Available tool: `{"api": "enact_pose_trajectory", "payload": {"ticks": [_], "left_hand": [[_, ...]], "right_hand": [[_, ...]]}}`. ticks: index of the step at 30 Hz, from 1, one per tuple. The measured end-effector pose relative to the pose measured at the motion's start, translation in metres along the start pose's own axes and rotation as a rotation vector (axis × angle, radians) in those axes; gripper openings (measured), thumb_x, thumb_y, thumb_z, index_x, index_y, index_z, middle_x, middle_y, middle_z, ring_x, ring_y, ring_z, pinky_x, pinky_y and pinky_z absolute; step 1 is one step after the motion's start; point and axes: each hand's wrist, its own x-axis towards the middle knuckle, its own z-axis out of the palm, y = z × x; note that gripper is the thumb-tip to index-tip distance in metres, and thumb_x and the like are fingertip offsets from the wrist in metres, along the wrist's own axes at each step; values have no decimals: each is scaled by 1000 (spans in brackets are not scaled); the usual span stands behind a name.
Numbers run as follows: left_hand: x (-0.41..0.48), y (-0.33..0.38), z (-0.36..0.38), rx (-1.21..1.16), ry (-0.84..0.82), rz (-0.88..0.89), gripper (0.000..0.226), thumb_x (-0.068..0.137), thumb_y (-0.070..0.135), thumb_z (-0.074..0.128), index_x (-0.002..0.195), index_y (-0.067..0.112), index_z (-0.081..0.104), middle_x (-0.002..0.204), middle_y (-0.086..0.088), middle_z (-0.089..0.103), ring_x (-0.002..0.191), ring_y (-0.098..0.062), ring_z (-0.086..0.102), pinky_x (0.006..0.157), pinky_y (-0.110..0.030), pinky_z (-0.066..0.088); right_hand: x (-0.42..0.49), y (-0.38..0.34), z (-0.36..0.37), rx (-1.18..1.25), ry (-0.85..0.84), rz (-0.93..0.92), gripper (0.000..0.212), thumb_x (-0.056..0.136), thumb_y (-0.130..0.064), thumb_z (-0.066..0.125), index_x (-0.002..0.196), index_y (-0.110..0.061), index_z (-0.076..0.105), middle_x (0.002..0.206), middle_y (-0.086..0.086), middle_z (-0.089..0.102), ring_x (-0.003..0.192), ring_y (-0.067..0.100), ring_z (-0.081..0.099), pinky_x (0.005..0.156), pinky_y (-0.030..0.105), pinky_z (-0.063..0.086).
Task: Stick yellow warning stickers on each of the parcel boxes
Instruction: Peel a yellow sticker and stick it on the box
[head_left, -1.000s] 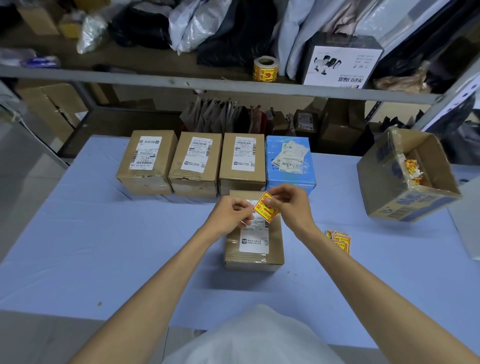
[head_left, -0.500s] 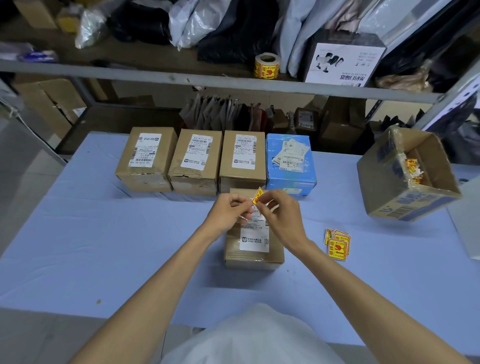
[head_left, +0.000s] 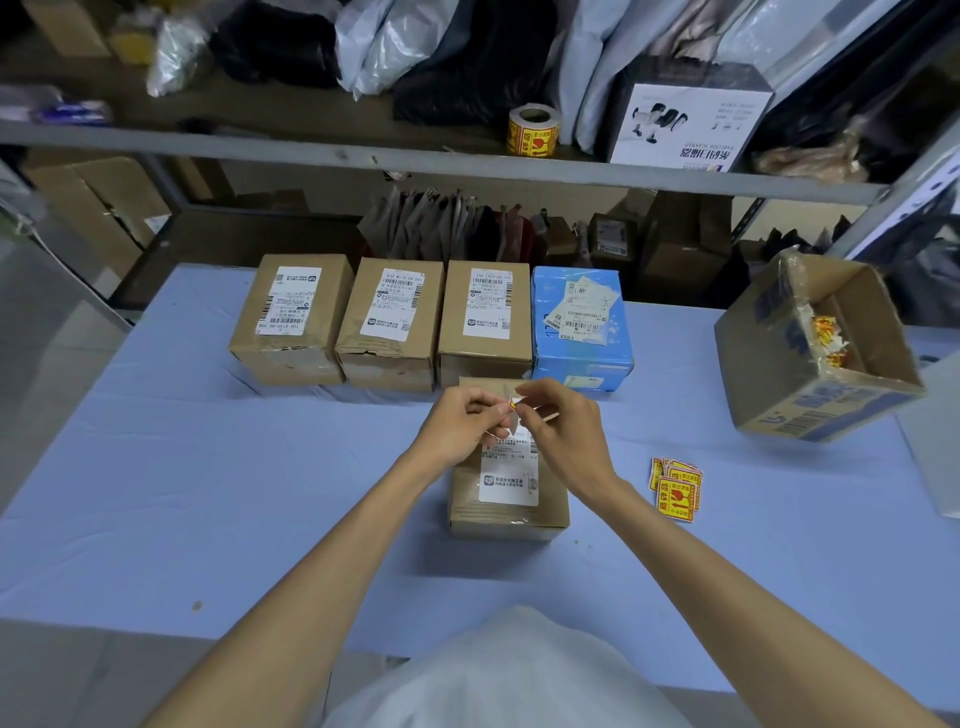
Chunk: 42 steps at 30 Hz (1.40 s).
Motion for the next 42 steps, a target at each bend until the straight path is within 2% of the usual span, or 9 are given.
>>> {"api": "enact_pose_trajectory", "payload": {"ticks": [6, 12, 15, 18, 24, 31, 35, 39, 42], "left_hand": [[2, 0, 1, 22, -14, 11, 7, 94, 8, 57, 96, 6, 64, 74, -3, 67, 58, -2, 63, 60, -20, 51], [3, -1, 1, 59, -25, 22, 14, 95, 9, 56, 102, 0, 65, 76, -5, 68, 59, -2, 64, 58, -14, 51], [4, -1, 0, 63, -37, 37, 16, 94, 7, 56, 103, -2, 65, 77, -6, 68, 59, -2, 63, 58, -14, 50], [3, 0, -1, 64, -49, 55, 14, 94, 9, 58, 100, -1, 66, 77, -6, 68, 61, -5, 64, 61, -17, 51], [6, 1, -1, 52, -11, 63, 8, 91, 9, 60, 86, 14, 65, 80, -8, 69, 70, -14, 65, 71, -28, 54], [5, 3, 2, 49, -5, 105, 10, 89, 17, 62, 79, 16, 62, 79, -5, 67, 75, -16, 65, 68, -28, 51], [8, 1, 3, 93, -34, 134, 18, 90, 29, 65, 81, 14, 62, 76, 0, 67, 75, -15, 65, 77, -37, 54], [10, 2, 1, 100, -32, 145, 13, 93, 18, 59, 83, 11, 60, 75, 0, 67, 74, -14, 66, 79, -37, 54], [13, 3, 2, 52, 3, 92, 9, 94, 12, 55, 86, 15, 57, 82, -3, 68, 76, -17, 70, 73, -28, 53]], "right_hand": [[2, 3, -1, -2, 1, 16, 8, 88, -14, 63, 95, -14, 67, 81, -6, 69, 75, 6, 64, 70, 27, 55], [2, 0, -3, 36, -34, 14, 14, 87, -26, 67, 90, -13, 70, 79, -8, 69, 75, 1, 64, 65, 19, 53], [3, 0, -4, 50, -45, 16, 12, 87, -23, 68, 89, -11, 71, 78, -6, 70, 74, 2, 65, 65, 18, 53], [3, -1, -4, 50, -49, 10, 9, 88, -19, 66, 88, -12, 71, 77, -6, 70, 73, 3, 65, 67, 21, 54], [6, -2, -5, 118, -45, 70, 9, 88, -17, 65, 88, -10, 70, 76, -2, 72, 72, 8, 68, 69, 32, 58], [5, -7, -5, 199, -41, 118, 8, 87, -15, 65, 86, -10, 71, 73, 0, 72, 65, 11, 69, 64, 32, 59], [4, -9, -5, 257, -37, 142, 10, 89, -16, 64, 87, -8, 71, 72, 2, 72, 66, 13, 70, 60, 25, 57], [5, -9, -6, 335, -9, 191, 8, 86, -6, 61, 87, -4, 70, 73, 8, 72, 66, 20, 70, 60, 27, 57], [6, -9, -6, 344, 13, 213, 10, 86, -2, 58, 89, -2, 68, 75, 11, 71, 65, 21, 70, 60, 28, 58]]}}
